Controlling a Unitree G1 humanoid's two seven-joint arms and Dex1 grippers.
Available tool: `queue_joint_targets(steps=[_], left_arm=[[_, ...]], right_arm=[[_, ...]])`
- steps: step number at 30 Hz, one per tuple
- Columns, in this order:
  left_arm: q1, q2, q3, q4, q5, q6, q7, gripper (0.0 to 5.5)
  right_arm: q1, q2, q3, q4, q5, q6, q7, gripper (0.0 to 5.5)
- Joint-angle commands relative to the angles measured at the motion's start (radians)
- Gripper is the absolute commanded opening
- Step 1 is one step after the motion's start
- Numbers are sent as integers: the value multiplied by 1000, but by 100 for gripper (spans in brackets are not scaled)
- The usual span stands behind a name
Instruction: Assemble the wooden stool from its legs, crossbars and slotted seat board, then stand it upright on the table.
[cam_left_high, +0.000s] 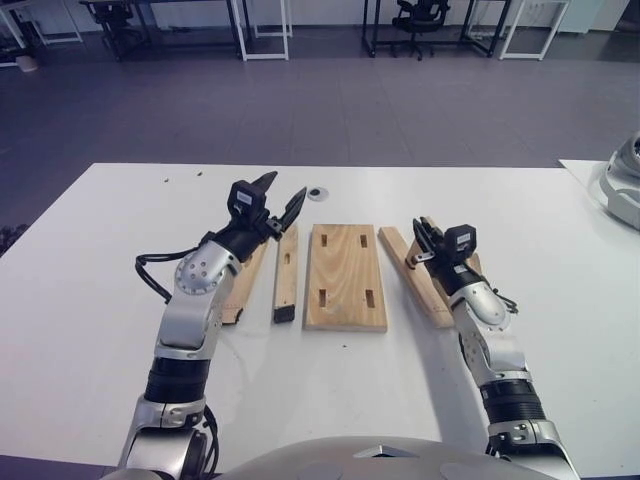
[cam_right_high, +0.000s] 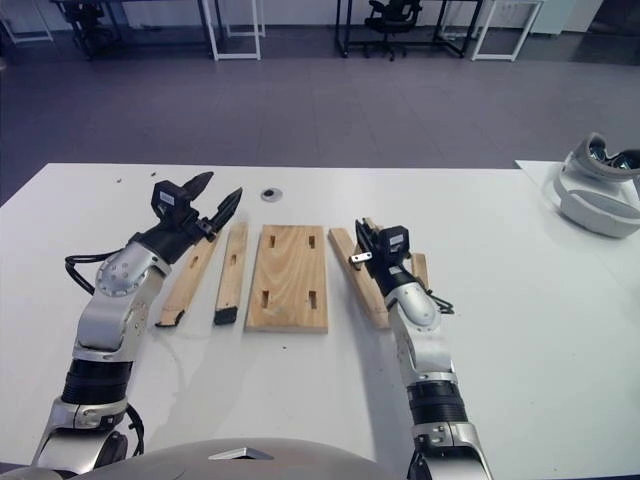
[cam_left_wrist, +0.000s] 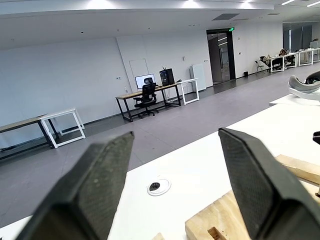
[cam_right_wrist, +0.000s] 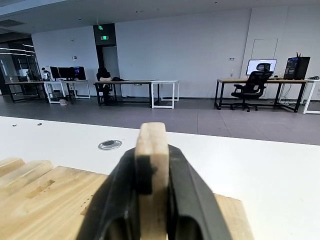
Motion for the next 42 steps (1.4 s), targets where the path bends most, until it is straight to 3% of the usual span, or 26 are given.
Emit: queue_joint_targets(steps=[1,12,18,27,32,37,42], left_arm=[[-1,2,-3,1,8,10,12,311],[0,-7,0,-1,7,6,23,311],[10,-11,-2,-7,11,8,30,311],[12,-12,-11,-4,16,8,36,311],[6,-37,-14,-7,-12,29,45,311],[-12,-113,33,-30,-152,166,80,311],[-68,-209,150,-58,-443,381,156,311]], right_arm=[[33,-17,-11,25,17,109,26,91],[-10,-151,53,-184,-57,573,48,266],[55,-156,67,-316,-48,784,28,382],[63,-190,90,-345,-90,891,6,382],[44,-195,114,-329,-120,858,10,293],[2,-187,87,-319,-125,807,11,209],[-83,-270,106,-400,-141,568,141,209]])
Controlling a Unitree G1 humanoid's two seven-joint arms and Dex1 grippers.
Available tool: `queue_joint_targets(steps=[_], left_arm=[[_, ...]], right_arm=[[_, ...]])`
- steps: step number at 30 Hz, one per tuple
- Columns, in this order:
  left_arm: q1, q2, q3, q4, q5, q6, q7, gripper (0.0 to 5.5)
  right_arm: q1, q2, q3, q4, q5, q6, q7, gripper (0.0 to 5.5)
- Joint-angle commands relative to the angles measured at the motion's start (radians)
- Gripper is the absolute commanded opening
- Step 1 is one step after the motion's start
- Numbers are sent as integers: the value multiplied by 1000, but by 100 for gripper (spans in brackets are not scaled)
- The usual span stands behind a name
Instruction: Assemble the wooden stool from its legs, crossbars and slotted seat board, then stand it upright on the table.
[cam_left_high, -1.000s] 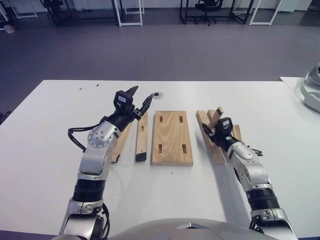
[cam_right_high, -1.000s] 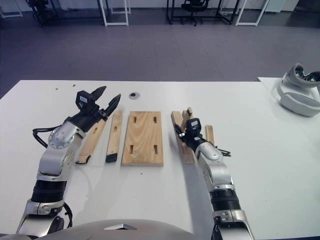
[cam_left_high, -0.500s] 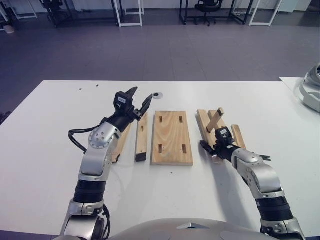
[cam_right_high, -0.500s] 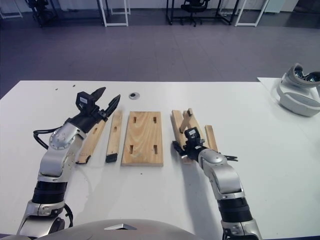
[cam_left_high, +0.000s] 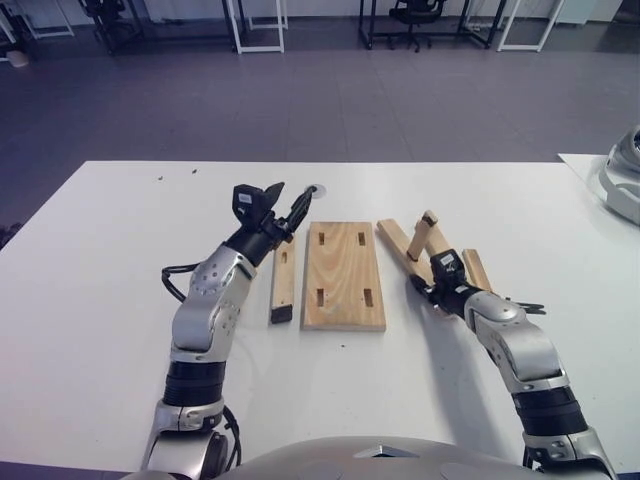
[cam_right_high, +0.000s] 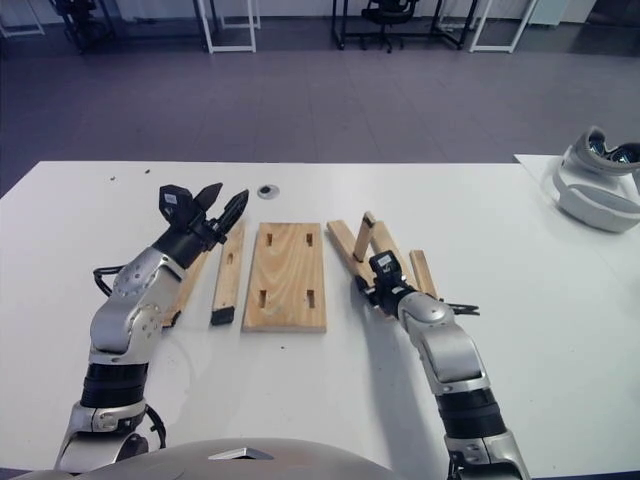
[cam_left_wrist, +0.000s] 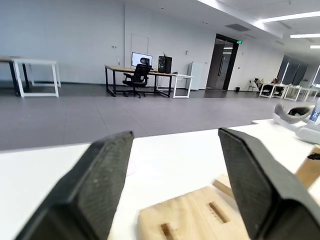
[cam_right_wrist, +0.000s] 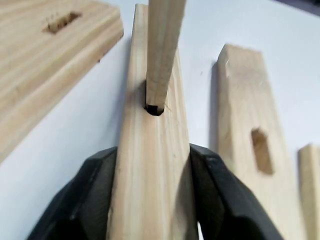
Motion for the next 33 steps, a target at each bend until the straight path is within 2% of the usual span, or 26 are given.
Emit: queue_joint_targets(steps=[1,4,7,14,16,33], left_arm=[[-76,-82,109,-20,-259,173,83,311],[-123,-146,184,-1,-494,289,167,311],[-150,-183,219,0,-661,350,244,359],[-150,-170,200,-22,-768,382,299,482],[-143,-164,182,-40,-765,371,280,486],[-55,-174,154,-100,-781,284,306,195]], right_arm=[[-93,-90,34,-93,-20,-236,140,209],[-115,-104,79,-114,-25,-411,223,209],[-128,-84,107,-139,-21,-510,260,209],[-126,-59,121,-156,-3,-559,286,209],[-120,-55,120,-161,10,-558,296,209],[-85,-59,96,-190,59,-558,323,209]])
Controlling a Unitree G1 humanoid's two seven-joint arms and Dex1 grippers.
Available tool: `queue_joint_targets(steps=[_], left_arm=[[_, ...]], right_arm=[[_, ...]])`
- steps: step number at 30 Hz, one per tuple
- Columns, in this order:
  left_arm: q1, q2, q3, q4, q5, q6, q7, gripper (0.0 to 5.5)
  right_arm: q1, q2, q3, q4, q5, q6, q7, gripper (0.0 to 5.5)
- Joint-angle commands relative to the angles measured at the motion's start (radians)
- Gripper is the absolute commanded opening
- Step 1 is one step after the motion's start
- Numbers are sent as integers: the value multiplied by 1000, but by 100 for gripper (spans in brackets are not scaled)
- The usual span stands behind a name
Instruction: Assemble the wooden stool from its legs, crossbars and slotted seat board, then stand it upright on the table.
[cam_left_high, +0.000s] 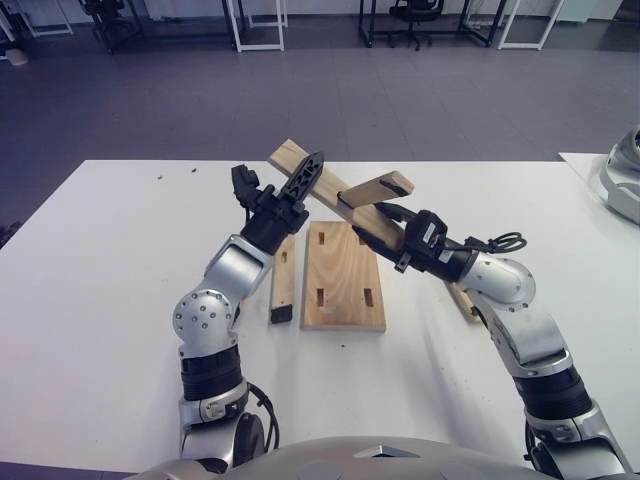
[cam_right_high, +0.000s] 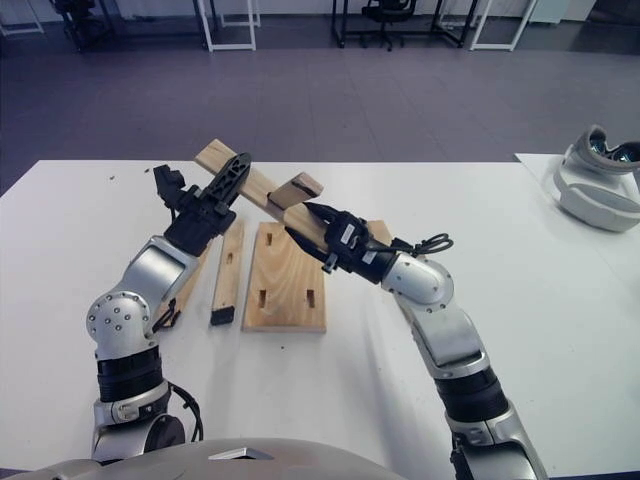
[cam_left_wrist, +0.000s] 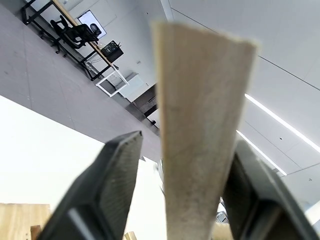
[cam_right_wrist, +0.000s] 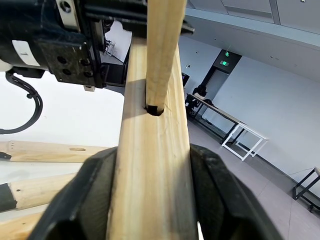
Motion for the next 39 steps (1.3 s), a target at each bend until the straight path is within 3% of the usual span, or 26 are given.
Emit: queue_joint_targets(steps=[1,5,9,13,20,25,30,39], left_arm=[[15,-2,-10,-20,-18,-19,7,174],[42,4,-27,-37,-14,-22,2,107],[113,7,-51,-58,5,-26,14,104],[190,40,-33,-105,16,-47,43,101],[438,178,67,-458,190,-141,127,101],[523,153,38,-518,194,-149,242,101],[546,135,1,-424,247,-178,230,101],[595,166,-31,-420,311,-182,248,101]], right_arm=[[5,-7,-9,-30,21,-4,16,209],[13,-7,-11,-38,23,3,22,209],[29,-8,-11,-50,29,17,28,209],[72,-15,-9,-73,22,40,27,316],[295,-162,-128,13,-66,-13,13,324],[258,-142,18,205,-289,-122,-61,324],[188,-111,102,310,-383,-164,-79,324],[185,-97,140,279,-348,-195,-19,324]])
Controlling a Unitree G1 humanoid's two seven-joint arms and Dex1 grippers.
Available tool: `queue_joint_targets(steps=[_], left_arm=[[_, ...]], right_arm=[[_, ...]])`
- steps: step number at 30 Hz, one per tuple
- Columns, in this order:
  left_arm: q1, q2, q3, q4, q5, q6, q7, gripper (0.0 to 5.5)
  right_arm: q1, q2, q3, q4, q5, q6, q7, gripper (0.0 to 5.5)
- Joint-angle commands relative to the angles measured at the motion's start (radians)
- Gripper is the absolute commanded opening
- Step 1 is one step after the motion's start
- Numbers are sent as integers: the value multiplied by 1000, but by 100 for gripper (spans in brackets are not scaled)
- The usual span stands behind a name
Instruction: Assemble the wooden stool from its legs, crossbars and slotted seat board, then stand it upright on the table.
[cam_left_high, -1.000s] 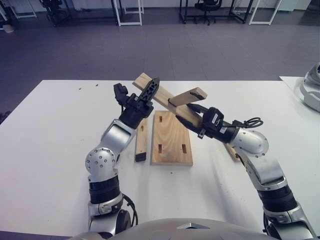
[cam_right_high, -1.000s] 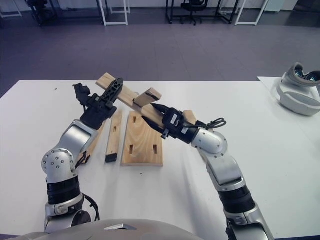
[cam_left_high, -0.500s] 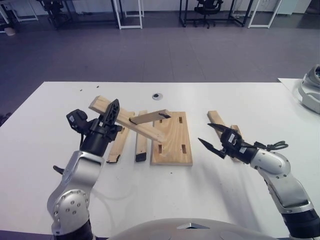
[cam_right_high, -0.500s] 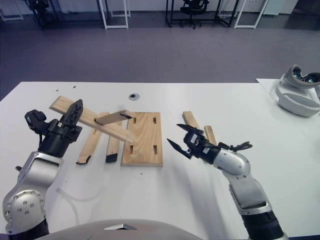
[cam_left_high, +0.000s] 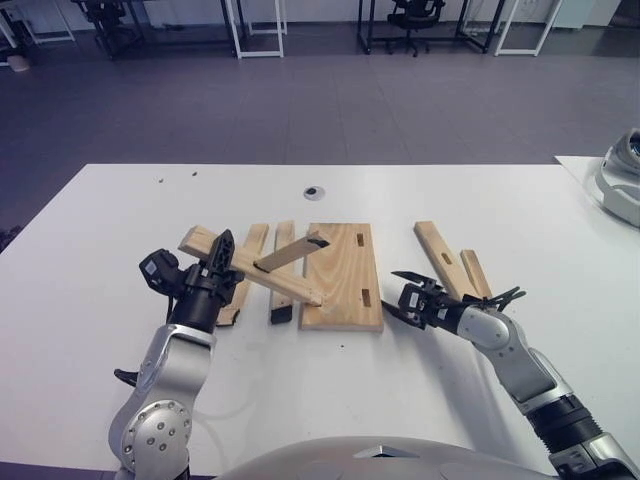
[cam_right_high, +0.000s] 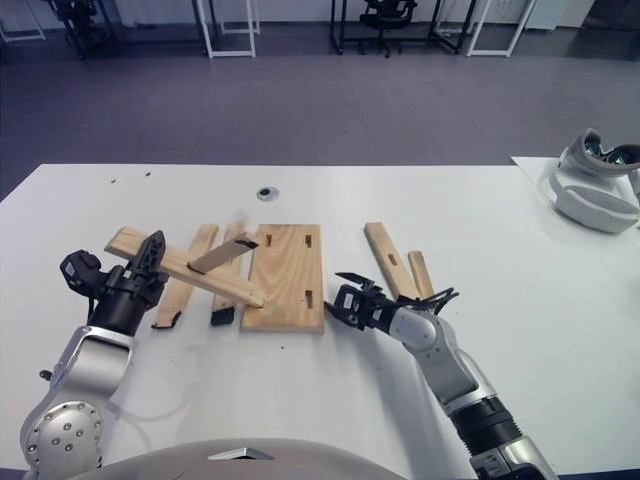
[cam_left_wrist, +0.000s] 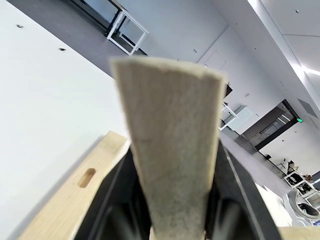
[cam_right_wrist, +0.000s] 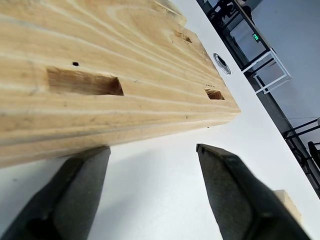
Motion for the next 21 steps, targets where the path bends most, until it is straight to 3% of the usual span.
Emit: queue_joint_targets(steps=[1,11,16,20,21], left_arm=[[29,59,-15,-8,64,48,22,101],[-161,284,-198,-35,352,199,22,101],[-193,287,-344,36,437,246,-27,101],[-268,245,-339,61,452,197,-53,101],[-288,227,-332,53,444,178,-60,138]], right_arm=[[24,12,5,-60,64,-6,44,324],[-30,29,-19,-56,118,-9,67,324],[-40,40,-28,-34,111,-16,46,324],[-37,42,-35,-24,112,-20,31,324],[-34,42,-40,-22,113,-20,26,324]])
